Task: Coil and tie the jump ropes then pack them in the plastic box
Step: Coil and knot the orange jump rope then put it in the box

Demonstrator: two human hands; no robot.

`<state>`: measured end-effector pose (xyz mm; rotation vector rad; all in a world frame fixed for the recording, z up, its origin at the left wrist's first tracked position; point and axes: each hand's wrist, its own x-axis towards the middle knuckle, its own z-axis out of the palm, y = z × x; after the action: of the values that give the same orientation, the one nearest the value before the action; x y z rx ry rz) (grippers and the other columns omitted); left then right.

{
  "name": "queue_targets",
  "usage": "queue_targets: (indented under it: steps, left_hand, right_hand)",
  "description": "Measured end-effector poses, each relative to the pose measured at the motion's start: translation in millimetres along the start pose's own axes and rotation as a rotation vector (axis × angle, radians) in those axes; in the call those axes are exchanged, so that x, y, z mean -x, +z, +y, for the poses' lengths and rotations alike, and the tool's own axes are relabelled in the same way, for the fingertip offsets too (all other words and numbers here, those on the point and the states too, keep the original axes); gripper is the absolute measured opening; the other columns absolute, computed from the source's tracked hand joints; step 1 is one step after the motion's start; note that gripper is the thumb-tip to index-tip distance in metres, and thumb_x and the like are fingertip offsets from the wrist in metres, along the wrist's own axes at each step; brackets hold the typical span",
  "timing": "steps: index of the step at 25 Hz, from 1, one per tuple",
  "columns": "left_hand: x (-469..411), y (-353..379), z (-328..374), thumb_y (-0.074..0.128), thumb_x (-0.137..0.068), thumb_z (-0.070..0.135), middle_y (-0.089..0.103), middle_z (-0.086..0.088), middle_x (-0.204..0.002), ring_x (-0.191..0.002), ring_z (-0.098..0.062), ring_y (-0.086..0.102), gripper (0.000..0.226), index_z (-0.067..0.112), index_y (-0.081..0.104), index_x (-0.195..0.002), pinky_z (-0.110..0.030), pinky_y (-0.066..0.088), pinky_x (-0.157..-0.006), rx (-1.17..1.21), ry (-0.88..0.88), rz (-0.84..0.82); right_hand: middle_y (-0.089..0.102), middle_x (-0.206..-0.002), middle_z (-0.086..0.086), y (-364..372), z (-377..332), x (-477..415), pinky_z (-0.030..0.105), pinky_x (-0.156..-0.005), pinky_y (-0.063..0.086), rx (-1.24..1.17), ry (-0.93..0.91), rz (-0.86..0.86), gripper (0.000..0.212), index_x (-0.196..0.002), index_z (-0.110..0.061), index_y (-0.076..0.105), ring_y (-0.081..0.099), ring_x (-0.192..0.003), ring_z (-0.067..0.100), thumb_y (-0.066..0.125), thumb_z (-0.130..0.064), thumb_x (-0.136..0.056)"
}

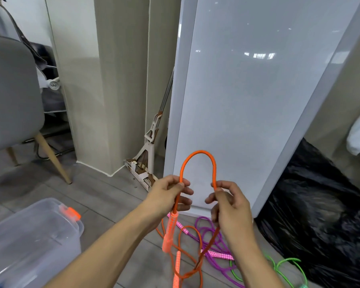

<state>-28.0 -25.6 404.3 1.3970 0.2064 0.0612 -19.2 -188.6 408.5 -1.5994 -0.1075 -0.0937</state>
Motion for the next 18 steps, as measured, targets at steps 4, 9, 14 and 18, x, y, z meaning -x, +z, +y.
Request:
queue_targets:
  steps: [4,9,14,18]
  left_hand:
    - [9,11,-3,0.054,-0.102,0.012,0.077,-0.012,-0.103,-0.091,-0.025,0.076,0.019,0.006,0.069,-0.111,-0.042,0.063,-0.075,0.05,0.025,-0.019]
    - [15,10,-7,0.062,-0.097,0.013,0.077,-0.014,-0.088,-0.071,-0.023,0.071,0.017,0.004,0.075,-0.103,-0.042,0.063,-0.069,-0.054,0.051,0.023]
    - [6,7,-3,0.058,-0.099,0.012,0.076,-0.017,-0.086,-0.073,-0.029,0.074,0.018,-0.002,0.067,-0.094,-0.046,0.063,-0.068,-0.175,0.105,0.077]
    - [-7,2,1,0.044,-0.105,0.009,0.072,-0.018,-0.083,-0.067,-0.028,0.073,0.018,-0.004,0.055,-0.101,-0.033,0.062,-0.062,0.132,0.097,0.175]
  right_hand:
    - [0.077,-0.076,0.004,12,4,10,0.028,-0.045,0.039,0.061,-0.035,-0.049,0.004,-0.099,-0.015,0.061,0.045,-0.042,0.021,0.058,-0.012,-0.1]
    - [0.076,-0.073,0.004,26,15,19,0.017,-0.056,0.051,0.141,-0.071,-0.091,0.009,-0.088,-0.011,0.062,0.07,-0.058,0.005,0.063,-0.01,-0.097]
    - [0.074,-0.086,-0.013,21,22,17,0.033,-0.068,0.059,0.311,-0.166,-0.16,0.014,-0.094,-0.03,0.069,0.071,-0.076,0.006,0.062,-0.018,-0.097]
    - [0.07,-0.074,-0.008,17,19,9,0.023,-0.057,0.045,0.449,-0.199,-0.145,0.011,-0.084,-0.027,0.067,0.059,-0.062,0.007,0.066,-0.029,-0.094]
